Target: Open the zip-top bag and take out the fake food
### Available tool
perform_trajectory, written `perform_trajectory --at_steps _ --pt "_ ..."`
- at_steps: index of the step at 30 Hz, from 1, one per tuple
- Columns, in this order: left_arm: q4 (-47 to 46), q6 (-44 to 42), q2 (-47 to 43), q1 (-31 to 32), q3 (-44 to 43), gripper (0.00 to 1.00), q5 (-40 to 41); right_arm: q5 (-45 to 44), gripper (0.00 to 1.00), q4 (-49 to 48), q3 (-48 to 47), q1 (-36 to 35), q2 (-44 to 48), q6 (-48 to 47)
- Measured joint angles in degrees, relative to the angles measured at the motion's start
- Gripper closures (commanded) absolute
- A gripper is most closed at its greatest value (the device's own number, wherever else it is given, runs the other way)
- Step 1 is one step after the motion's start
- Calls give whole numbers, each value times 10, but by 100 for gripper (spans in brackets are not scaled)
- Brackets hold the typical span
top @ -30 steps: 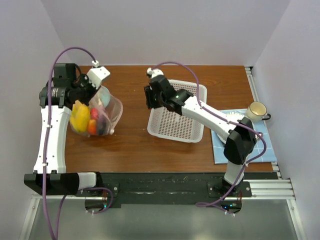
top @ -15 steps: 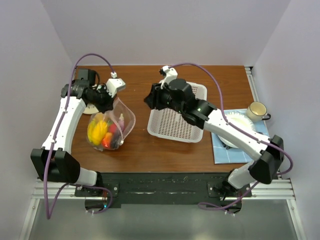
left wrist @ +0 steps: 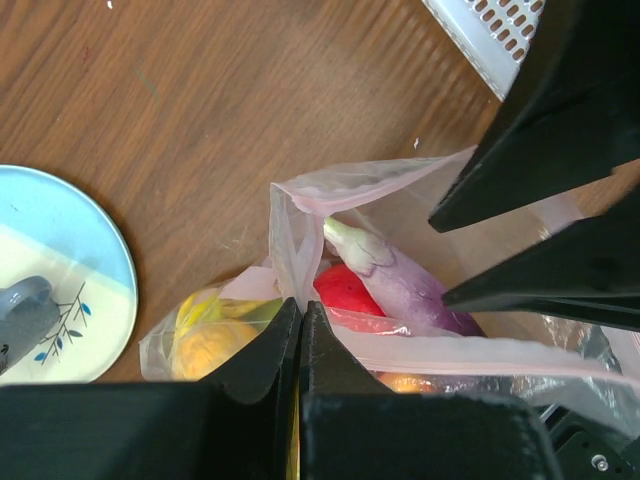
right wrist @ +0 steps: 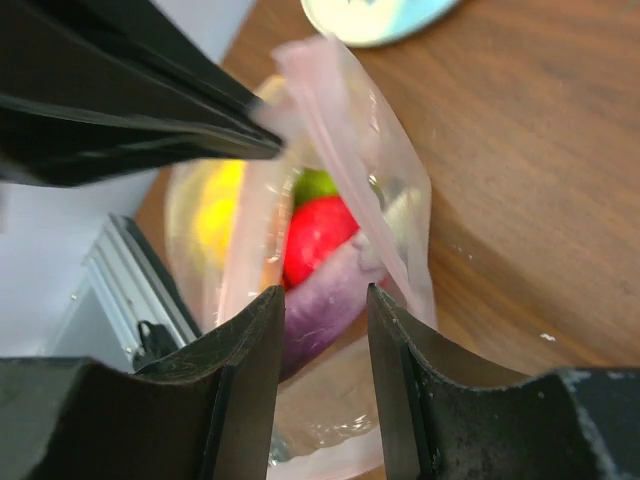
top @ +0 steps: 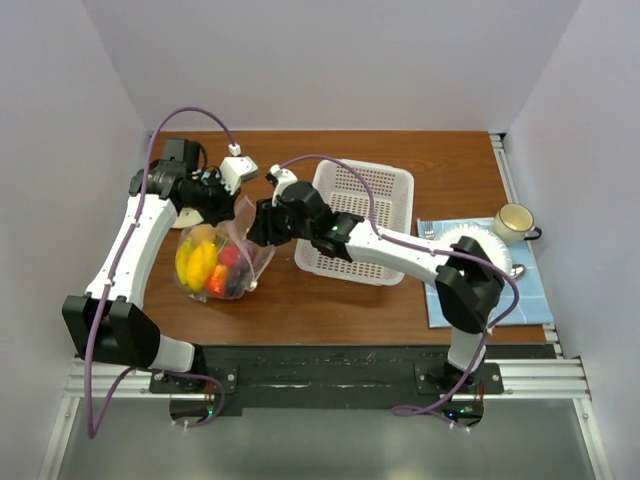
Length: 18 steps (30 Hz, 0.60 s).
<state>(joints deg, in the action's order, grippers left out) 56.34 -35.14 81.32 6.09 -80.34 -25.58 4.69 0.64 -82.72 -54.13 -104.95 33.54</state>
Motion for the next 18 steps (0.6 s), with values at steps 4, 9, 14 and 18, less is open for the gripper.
perform_trajectory --at_steps 4,9,14,18 --pt "-1 0 -2 0 0 100 0 7 58 23 -21 -2 -25 2" --pt "1 0 -3 0 -1 100 -4 8 55 29 -39 -3 -30 1" --pt "22 1 -3 0 -35 99 -15 9 55 49 -78 -6 -75 -3" --pt "33 9 -6 -6 -68 68 -18 5 53 85 -106 -11 -119 -10"
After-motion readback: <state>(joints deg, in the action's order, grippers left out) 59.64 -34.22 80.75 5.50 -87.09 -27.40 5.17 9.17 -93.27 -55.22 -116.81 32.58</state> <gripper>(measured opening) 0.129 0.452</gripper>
